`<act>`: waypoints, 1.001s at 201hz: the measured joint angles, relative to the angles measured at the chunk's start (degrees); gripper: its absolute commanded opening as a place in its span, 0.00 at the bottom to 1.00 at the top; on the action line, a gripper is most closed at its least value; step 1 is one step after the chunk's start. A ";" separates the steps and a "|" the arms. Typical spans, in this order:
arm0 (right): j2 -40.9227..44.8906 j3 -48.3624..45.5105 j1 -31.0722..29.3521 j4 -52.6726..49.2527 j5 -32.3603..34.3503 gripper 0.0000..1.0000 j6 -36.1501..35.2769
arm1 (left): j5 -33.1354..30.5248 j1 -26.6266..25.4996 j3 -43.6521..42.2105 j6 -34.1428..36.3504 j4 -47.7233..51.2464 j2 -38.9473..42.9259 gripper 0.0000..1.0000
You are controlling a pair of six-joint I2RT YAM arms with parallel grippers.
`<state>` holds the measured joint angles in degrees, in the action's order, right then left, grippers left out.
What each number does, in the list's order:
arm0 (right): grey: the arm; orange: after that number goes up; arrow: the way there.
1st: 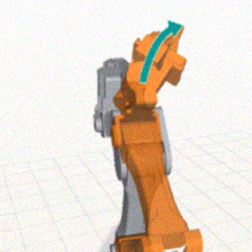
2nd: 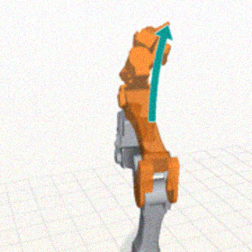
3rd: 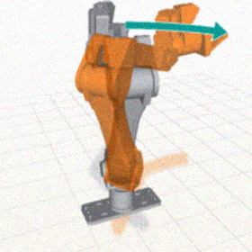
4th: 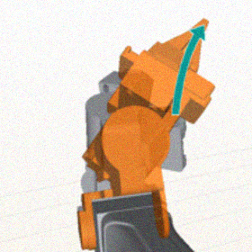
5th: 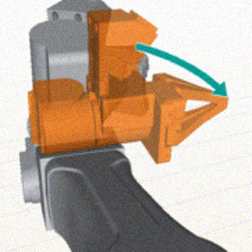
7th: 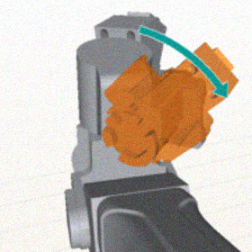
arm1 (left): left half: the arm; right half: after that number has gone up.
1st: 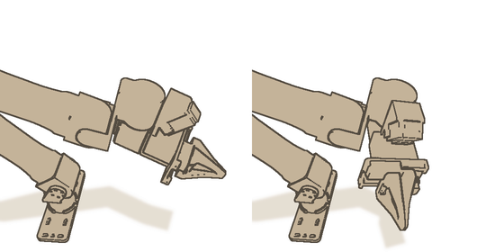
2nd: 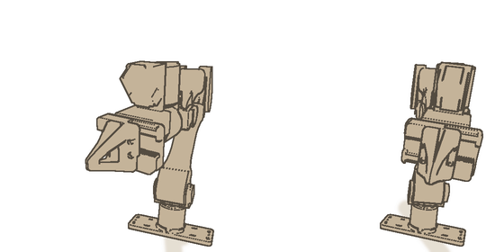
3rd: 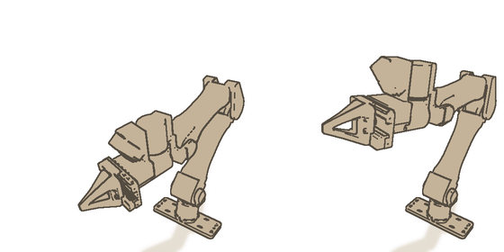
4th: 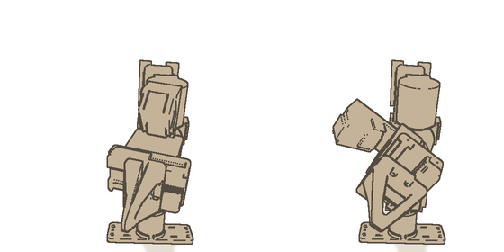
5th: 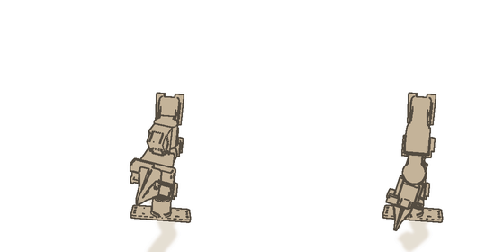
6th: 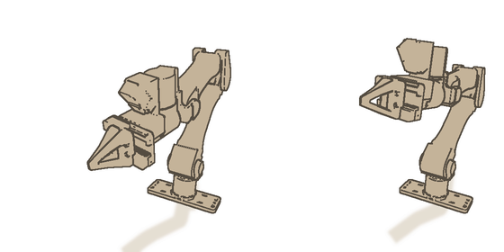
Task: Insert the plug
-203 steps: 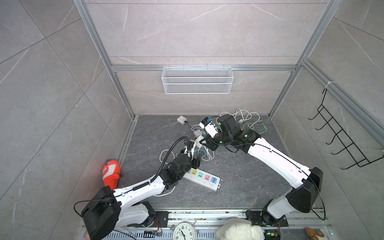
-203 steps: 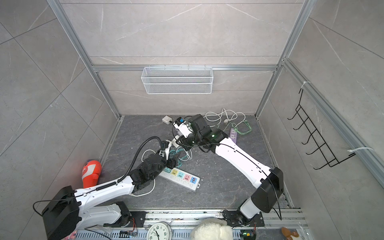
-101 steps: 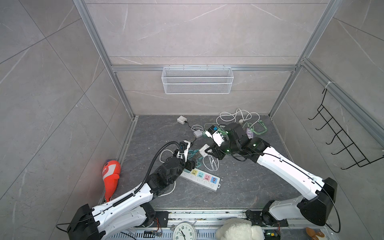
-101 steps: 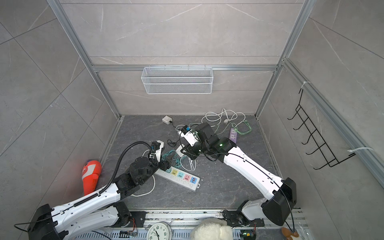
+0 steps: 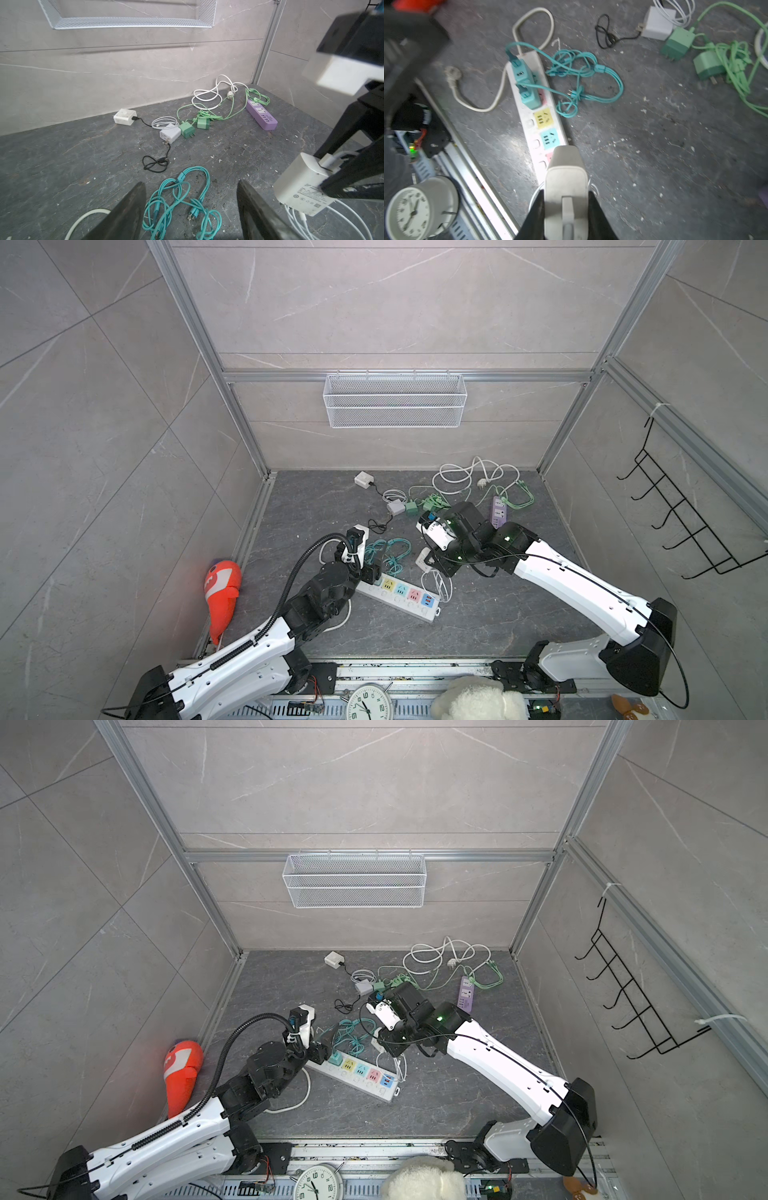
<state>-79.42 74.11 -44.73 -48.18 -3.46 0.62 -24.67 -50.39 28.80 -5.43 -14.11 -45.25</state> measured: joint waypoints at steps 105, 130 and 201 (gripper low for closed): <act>-14.80 2.67 -8.37 6.01 17.27 0.10 -1.81 | -5.07 0.00 -2.97 1.38 6.95 13.60 0.71; -16.83 4.22 -10.47 8.98 15.34 0.10 -1.88 | -5.33 0.00 -3.76 1.36 8.15 15.08 0.71; -18.51 -0.26 -14.62 12.52 10.10 0.10 -1.66 | -5.42 0.00 -3.76 1.38 9.03 15.26 0.71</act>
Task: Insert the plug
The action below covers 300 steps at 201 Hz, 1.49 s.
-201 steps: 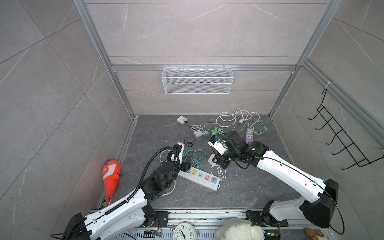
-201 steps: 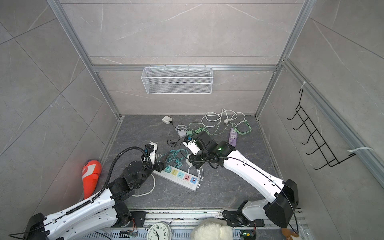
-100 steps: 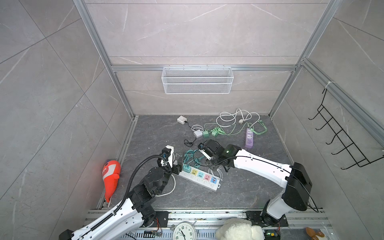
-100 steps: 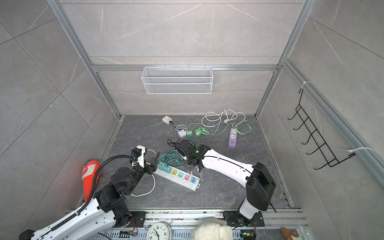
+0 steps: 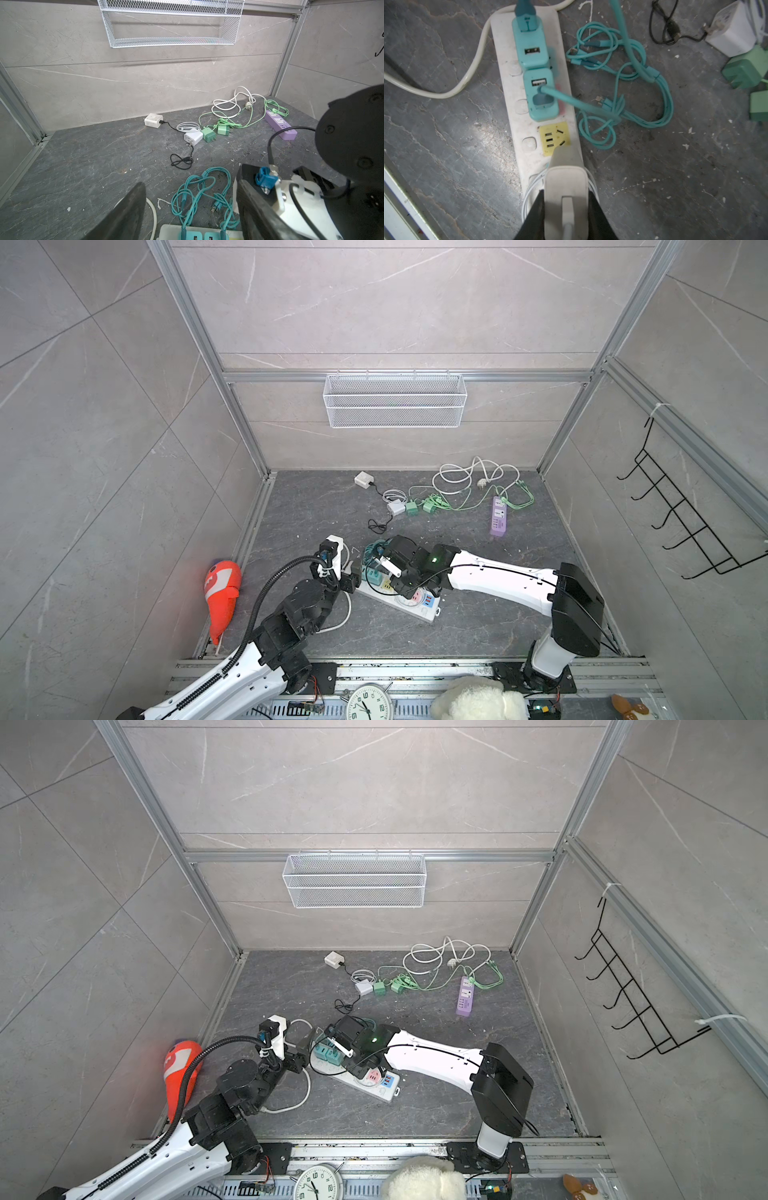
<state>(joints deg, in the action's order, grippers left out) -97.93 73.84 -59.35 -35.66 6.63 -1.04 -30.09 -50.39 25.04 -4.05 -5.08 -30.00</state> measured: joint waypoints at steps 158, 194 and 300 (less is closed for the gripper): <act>6.73 -5.62 0.00 5.22 -9.01 0.09 -0.22 | 0.09 0.00 0.00 -0.02 -0.28 -3.32 0.70; 14.38 -8.66 0.00 1.22 -4.61 0.09 1.22 | 0.09 0.00 0.00 -0.04 -1.40 -4.83 0.70; 29.86 -17.40 0.00 -10.73 9.70 0.10 16.13 | 0.20 0.00 0.33 1.75 -4.85 -10.25 0.70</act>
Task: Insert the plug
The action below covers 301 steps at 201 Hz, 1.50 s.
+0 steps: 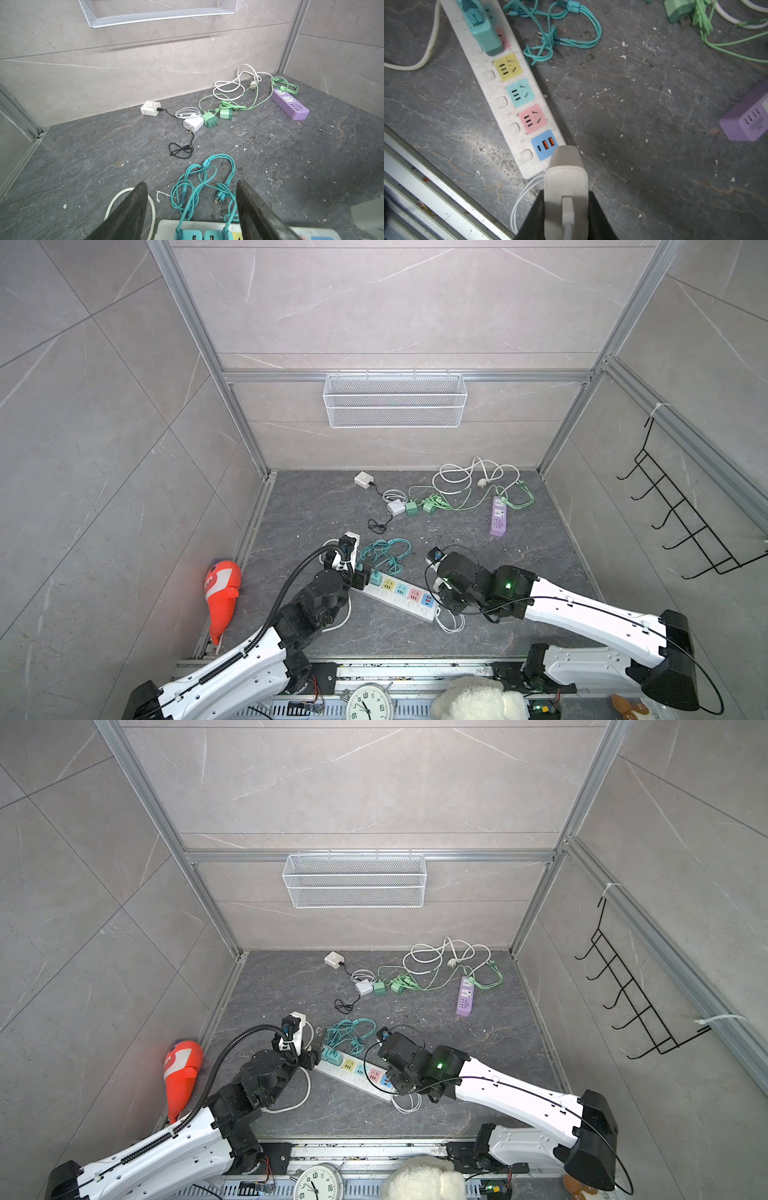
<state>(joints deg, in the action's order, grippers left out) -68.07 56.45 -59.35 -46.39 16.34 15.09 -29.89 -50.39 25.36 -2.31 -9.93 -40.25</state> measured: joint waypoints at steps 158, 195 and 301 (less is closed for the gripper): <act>-14.99 0.44 -2.14 9.92 1.01 0.08 0.90 | -0.02 0.00 1.20 5.60 -0.90 0.68 0.70; -17.20 2.43 -2.69 14.56 -1.16 0.08 -0.81 | -0.02 0.00 1.20 5.60 -0.90 0.68 0.70; -28.57 12.66 -4.02 22.40 -10.21 0.08 -9.05 | -0.04 0.00 1.14 4.26 -0.24 3.48 0.70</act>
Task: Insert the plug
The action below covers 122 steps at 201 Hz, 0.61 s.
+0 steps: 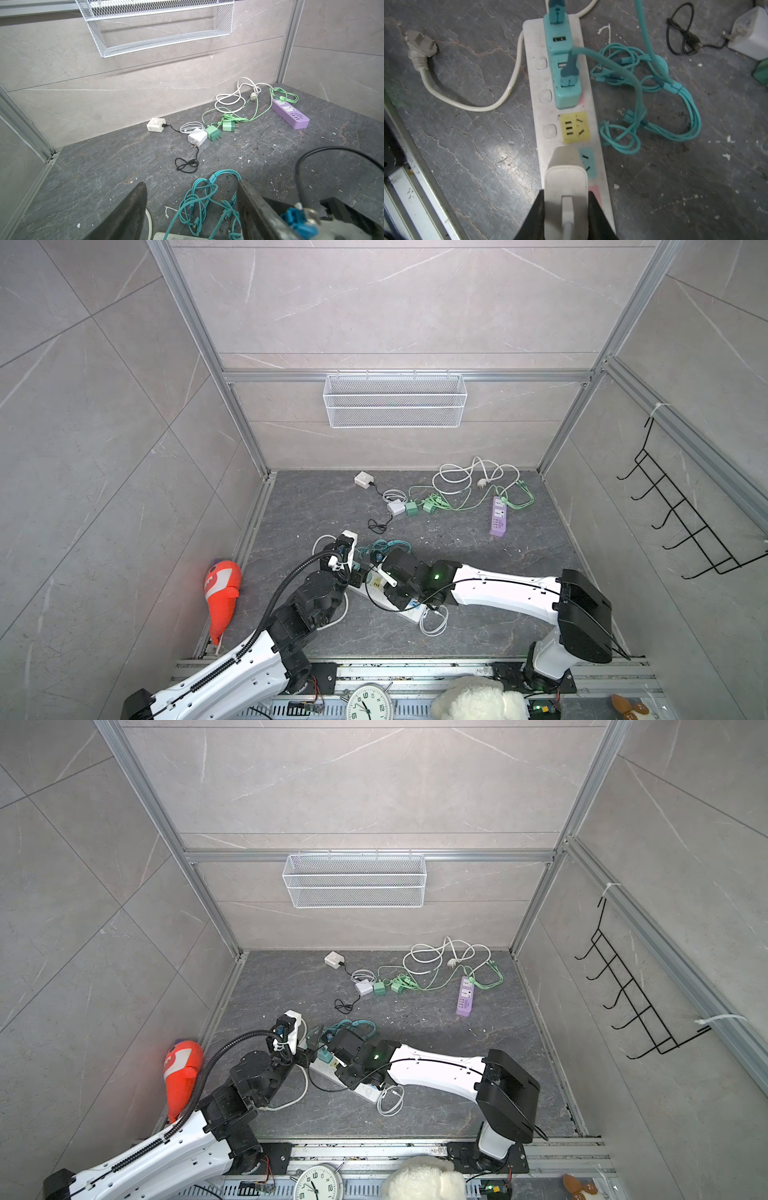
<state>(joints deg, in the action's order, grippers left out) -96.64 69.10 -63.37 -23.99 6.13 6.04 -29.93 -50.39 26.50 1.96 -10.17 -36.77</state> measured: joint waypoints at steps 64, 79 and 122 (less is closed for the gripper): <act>-5.79 7.17 0.00 -1.68 -2.36 0.07 -3.87 | -2.71 0.24 -1.14 -0.70 2.29 3.85 0.71; -6.78 8.39 0.07 -2.34 -2.56 0.07 -4.48 | -3.50 0.31 -1.31 -0.72 2.75 4.44 0.70; -7.76 9.46 0.52 -3.34 -3.17 0.07 -5.97 | -4.07 0.28 -1.66 -0.72 3.58 5.64 0.70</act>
<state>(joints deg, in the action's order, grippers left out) -104.40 78.56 -62.85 -27.33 2.96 0.08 -34.00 -50.11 24.84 1.23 -6.59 -31.14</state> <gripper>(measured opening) 0.277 0.704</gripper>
